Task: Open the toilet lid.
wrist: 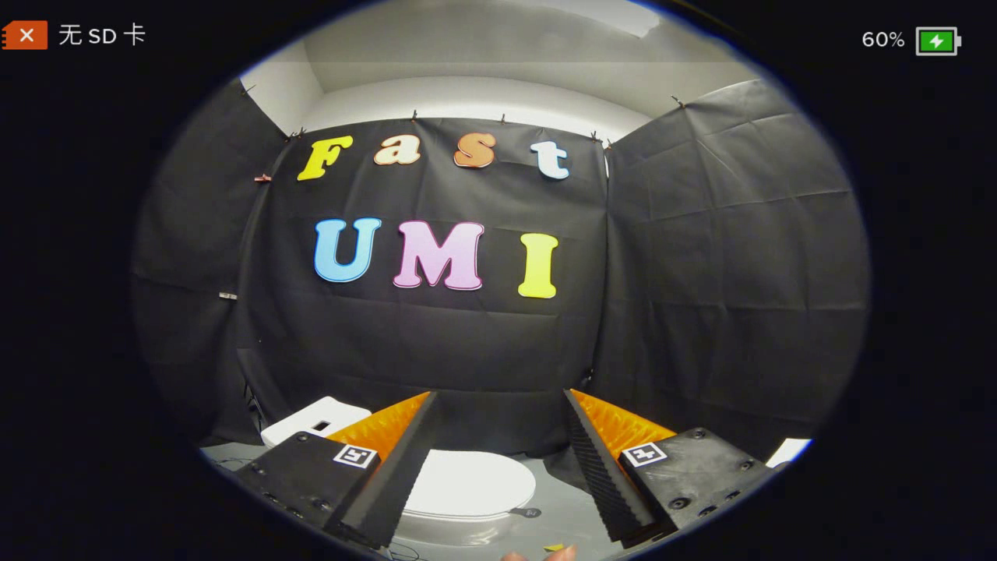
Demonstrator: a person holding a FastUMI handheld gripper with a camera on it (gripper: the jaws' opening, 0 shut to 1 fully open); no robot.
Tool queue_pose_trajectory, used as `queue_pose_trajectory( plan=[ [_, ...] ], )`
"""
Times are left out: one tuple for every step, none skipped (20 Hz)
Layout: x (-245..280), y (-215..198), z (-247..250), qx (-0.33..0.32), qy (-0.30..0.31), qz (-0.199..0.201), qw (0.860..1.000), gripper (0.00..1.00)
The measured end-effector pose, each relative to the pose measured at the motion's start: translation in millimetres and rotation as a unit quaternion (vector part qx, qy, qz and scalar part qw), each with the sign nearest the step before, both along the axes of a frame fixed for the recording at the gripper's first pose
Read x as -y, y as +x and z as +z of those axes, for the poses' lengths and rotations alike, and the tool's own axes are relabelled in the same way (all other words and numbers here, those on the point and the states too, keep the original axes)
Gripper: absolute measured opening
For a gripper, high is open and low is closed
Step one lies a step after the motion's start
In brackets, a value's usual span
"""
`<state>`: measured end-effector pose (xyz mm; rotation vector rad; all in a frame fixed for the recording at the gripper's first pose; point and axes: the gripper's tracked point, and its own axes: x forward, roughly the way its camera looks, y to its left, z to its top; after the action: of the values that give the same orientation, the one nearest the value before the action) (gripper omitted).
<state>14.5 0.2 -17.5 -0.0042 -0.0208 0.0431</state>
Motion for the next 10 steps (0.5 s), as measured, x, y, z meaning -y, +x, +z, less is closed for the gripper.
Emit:
queue_pose_trajectory(
  plan=[
    [4.4, 5.6, -7.7, -0.001, -0.001, -0.001, 1.0, 0.98],
    [6.8, 9.0, -17.3, -0.002, -0.002, 0.002, 1.0, 0.98],
    [6.8, 12.0, -27.1, -0.005, -0.002, 0.01, 1.0, 0.99],
    [7.0, 15.9, -38.3, -0.008, -0.001, 0.015, 1.0, 0.98],
    [9.6, 20.9, -51.0, -0.013, -0.001, 0.018, 1.0, 0.98],
    [14.1, 26.2, -66.7, -0.022, -0.001, 0.019, 1.0, 0.99],
    [15.8, 28.6, -86.5, -0.04, 0.0, 0.022, 0.999, 0.98],
    [16.8, 30.1, -104.7, -0.06, 0.006, 0.027, 0.998, 0.99],
    [18.4, 31.6, -121.8, -0.078, 0.02, 0.032, 0.996, 0.99],
    [20.4, 33.2, -135.0, -0.098, 0.034, 0.035, 0.994, 0.99]
  ],
)
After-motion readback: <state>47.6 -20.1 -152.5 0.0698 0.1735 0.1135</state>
